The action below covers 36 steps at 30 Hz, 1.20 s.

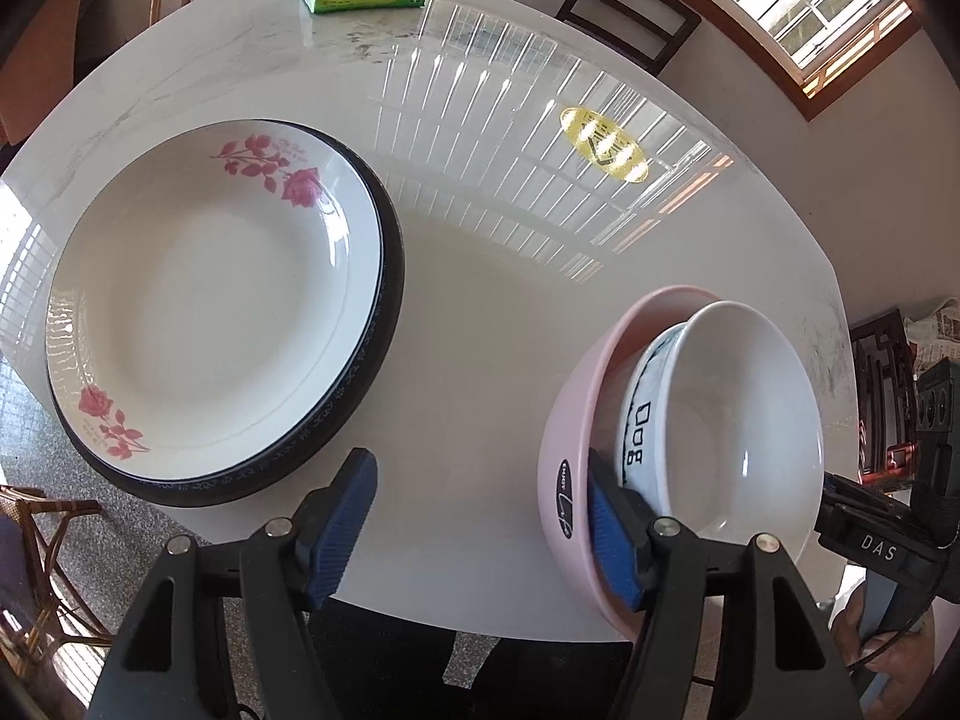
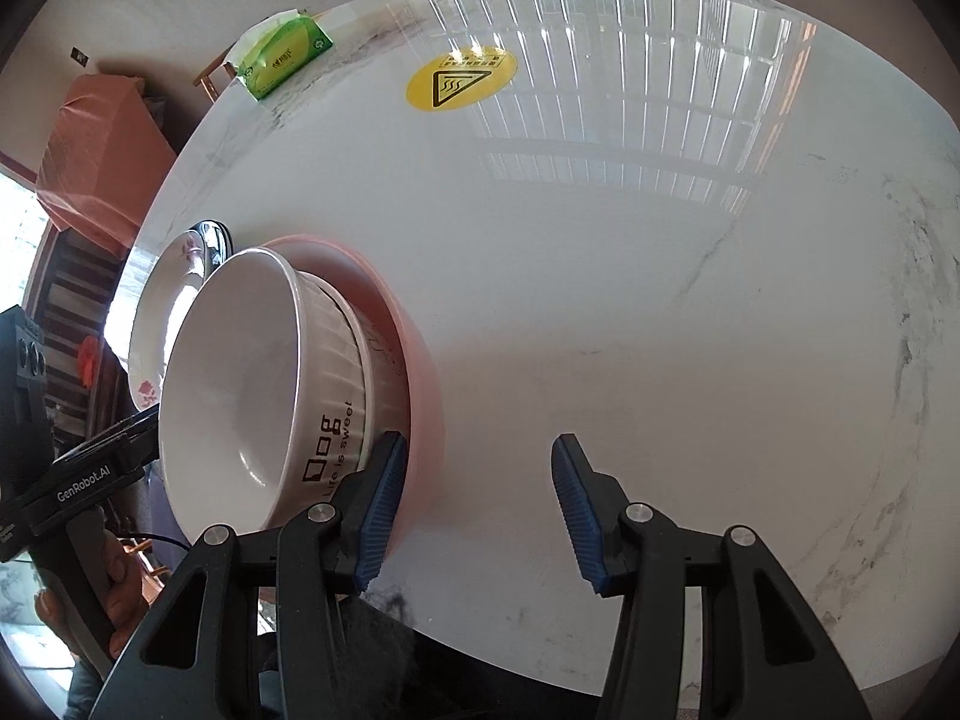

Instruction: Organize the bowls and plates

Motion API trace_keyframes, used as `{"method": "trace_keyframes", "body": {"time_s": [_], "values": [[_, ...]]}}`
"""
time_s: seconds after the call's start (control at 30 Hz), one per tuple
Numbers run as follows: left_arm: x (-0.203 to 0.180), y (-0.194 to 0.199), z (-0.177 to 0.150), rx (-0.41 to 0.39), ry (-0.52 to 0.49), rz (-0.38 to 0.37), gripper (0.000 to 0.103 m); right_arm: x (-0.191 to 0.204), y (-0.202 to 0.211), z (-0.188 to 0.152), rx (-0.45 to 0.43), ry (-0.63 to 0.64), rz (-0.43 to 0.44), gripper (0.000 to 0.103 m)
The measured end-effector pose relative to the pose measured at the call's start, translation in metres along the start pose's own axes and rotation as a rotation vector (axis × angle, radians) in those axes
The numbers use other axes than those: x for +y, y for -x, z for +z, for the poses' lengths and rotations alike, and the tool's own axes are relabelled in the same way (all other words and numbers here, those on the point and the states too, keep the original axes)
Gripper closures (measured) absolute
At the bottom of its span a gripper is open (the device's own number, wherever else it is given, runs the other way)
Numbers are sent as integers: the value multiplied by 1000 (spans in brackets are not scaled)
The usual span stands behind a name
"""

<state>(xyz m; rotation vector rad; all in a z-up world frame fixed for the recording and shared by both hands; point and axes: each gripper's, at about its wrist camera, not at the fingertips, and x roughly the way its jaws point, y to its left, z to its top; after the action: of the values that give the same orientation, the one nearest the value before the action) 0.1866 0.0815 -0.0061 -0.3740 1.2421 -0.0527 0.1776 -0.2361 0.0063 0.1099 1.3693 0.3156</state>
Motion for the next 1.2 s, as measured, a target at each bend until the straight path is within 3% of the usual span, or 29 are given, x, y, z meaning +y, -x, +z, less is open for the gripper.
{"method": "trace_keyframes", "body": {"time_s": [0.1,0.23,0.43,0.63,0.83,1.13,1.2], "values": [[0,2,0,1,1,23,35,8,-1,1,20,42,-36,56],[7,-5,3,29,86,-33,35,9,0,-2,18,56,-42,56],[17,-5,0,47,109,-65,34,11,2,-3,-17,80,-39,56],[20,-6,2,69,100,-76,35,16,-1,1,5,108,-58,54],[10,-1,3,57,23,-67,44,7,-6,4,38,74,0,54],[10,-3,5,35,66,-77,45,12,-4,5,43,97,36,75],[12,-5,5,48,67,-87,50,18,-2,4,32,126,26,83]]}}
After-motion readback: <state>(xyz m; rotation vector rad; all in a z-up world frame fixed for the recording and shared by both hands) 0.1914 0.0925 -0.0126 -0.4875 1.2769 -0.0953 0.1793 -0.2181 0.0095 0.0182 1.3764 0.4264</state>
